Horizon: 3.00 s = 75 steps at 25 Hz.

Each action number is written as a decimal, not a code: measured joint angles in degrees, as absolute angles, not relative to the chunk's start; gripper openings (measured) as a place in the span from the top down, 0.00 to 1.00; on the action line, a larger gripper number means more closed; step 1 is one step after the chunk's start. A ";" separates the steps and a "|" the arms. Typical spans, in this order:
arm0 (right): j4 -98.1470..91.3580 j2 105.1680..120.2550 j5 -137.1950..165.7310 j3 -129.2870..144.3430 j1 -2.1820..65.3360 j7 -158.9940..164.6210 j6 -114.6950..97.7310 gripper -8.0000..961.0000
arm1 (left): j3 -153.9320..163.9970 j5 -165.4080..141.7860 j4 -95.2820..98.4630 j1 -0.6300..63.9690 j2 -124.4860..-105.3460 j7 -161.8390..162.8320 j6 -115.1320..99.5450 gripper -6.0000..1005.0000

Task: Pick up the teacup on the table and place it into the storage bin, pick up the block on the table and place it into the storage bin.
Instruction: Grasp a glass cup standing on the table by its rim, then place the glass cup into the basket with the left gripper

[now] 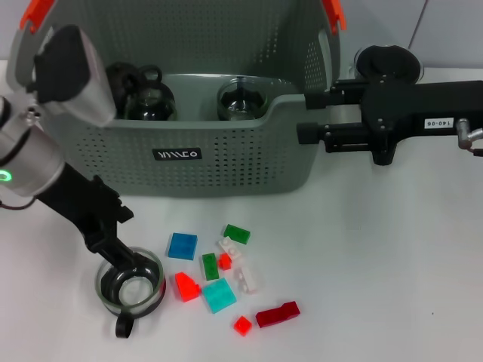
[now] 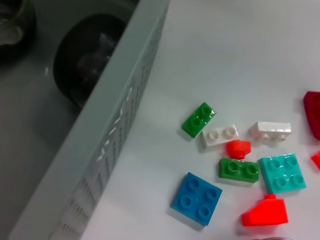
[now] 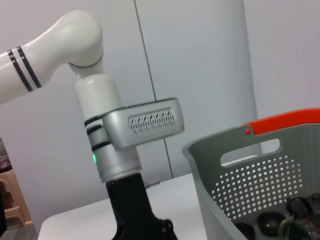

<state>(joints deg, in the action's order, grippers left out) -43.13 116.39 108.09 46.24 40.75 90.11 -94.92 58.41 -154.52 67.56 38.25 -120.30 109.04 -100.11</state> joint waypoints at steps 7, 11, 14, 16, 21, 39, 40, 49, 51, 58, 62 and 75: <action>-43.10 116.37 108.11 45.83 40.60 90.14 -94.91 0.27 | 60.34 -154.70 66.51 38.15 -120.92 108.97 -98.36 0.16; -43.00 116.36 108.11 45.85 40.60 90.09 -94.92 0.27 | 60.95 -154.73 64.46 38.40 -121.13 108.90 -97.44 0.17; -42.52 116.17 108.11 45.86 40.60 89.95 -94.92 0.27 | 61.40 -154.79 63.06 38.61 -121.24 109.01 -96.92 0.26; -42.39 116.09 108.11 45.88 40.61 89.88 -94.92 0.27 | 61.38 -154.80 62.94 38.58 -121.32 109.02 -96.77 0.33; -42.30 116.08 108.11 45.88 40.60 89.73 -94.94 0.27 | 61.41 -154.84 62.63 38.38 -121.55 109.14 -96.11 0.44; -42.27 116.05 108.11 45.88 40.01 89.38 -94.93 0.27 | 62.35 -156.01 59.80 39.02 -121.90 109.32 -93.97 0.75; -42.27 116.04 108.11 45.88 40.00 89.38 -94.93 0.27 | 62.46 -156.01 59.83 39.03 -121.94 109.31 -93.94 0.77; -42.27 116.01 108.11 45.56 39.99 89.28 -94.93 0.27 | 63.60 -157.01 59.55 39.44 -122.04 109.91 -93.94 0.86; -42.27 116.01 108.11 45.44 39.96 89.23 -94.96 0.27 | 63.54 -157.06 59.55 39.55 -121.96 109.97 -94.27 0.93; -42.27 115.93 108.11 45.36 39.90 89.13 -95.02 0.27 | 63.19 -156.55 59.80 40.15 -121.74 109.94 -96.15 0.93; -42.27 115.93 108.11 45.35 39.90 89.05 -95.00 0.27 | 62.60 -156.06 60.89 40.88 -121.46 109.92 -99.12 0.93; -42.28 115.82 108.10 44.28 39.79 88.75 -96.01 0.27 | 46.83 -142.66 68.38 47.63 -117.53 108.97 -115.32 0.94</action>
<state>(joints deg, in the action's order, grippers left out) -42.28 115.82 108.10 44.28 39.79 88.75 -96.01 46.83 -142.66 68.38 47.63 -117.53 108.96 -115.32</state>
